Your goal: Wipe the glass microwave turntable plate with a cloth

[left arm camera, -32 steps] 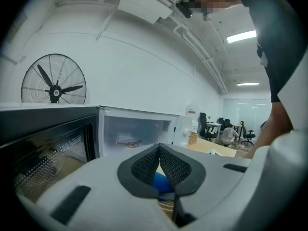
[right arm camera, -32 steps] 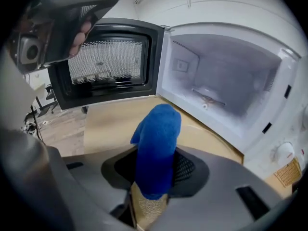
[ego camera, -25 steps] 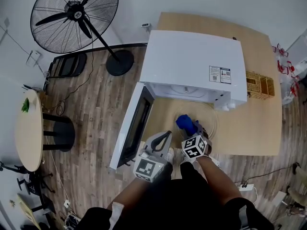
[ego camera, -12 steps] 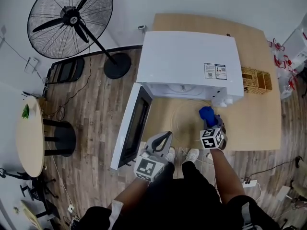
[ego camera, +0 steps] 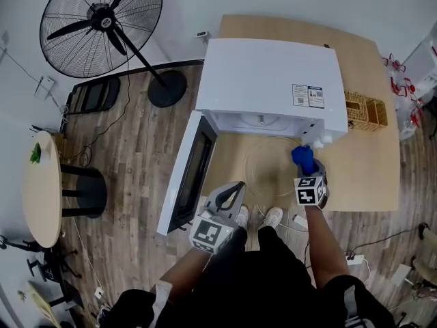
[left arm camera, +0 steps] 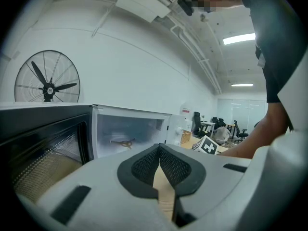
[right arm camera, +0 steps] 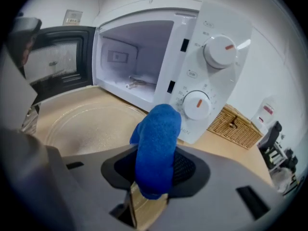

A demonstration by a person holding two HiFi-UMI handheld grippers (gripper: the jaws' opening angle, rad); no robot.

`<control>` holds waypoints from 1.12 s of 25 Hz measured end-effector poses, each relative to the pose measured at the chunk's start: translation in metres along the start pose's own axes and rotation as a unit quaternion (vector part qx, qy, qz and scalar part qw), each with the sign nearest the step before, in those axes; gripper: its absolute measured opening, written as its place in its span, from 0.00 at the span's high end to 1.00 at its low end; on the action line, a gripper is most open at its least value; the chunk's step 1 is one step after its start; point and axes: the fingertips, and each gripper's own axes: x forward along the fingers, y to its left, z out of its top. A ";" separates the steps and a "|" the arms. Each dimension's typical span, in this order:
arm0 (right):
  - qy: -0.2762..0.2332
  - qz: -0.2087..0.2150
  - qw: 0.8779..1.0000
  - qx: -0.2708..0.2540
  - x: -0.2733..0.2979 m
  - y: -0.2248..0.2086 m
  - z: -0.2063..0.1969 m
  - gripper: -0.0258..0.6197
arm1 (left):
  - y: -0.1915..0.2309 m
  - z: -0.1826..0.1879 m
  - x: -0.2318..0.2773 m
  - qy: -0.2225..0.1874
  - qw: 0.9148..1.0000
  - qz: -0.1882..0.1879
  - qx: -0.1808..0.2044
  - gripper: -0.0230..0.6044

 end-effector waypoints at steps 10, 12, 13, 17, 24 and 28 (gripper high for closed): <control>-0.084 0.132 0.987 -0.021 -0.041 0.092 0.049 0.74 | 0.011 -0.004 -0.005 -0.001 1.000 0.018 0.002 0.95; -0.075 0.158 0.984 -0.021 -0.045 0.113 0.046 0.74 | 0.012 -0.004 -0.005 0.000 1.000 0.020 -0.001 0.95; -0.071 0.170 0.983 -0.020 -0.047 0.122 0.045 0.74 | 0.012 -0.002 -0.006 -0.002 1.000 0.021 -0.003 0.95; -0.057 0.207 0.976 -0.028 -0.055 0.154 0.035 0.73 | 0.012 0.001 -0.006 -0.008 1.000 0.020 -0.006 0.95; 0.000 0.219 0.972 -0.082 -0.056 0.180 0.003 0.73 | 0.011 -0.001 -0.004 -0.006 1.000 0.019 -0.003 0.95; -0.003 0.210 0.973 -0.094 -0.056 0.176 0.001 0.73 | 0.010 0.005 -0.001 -0.010 1.000 0.015 0.000 0.95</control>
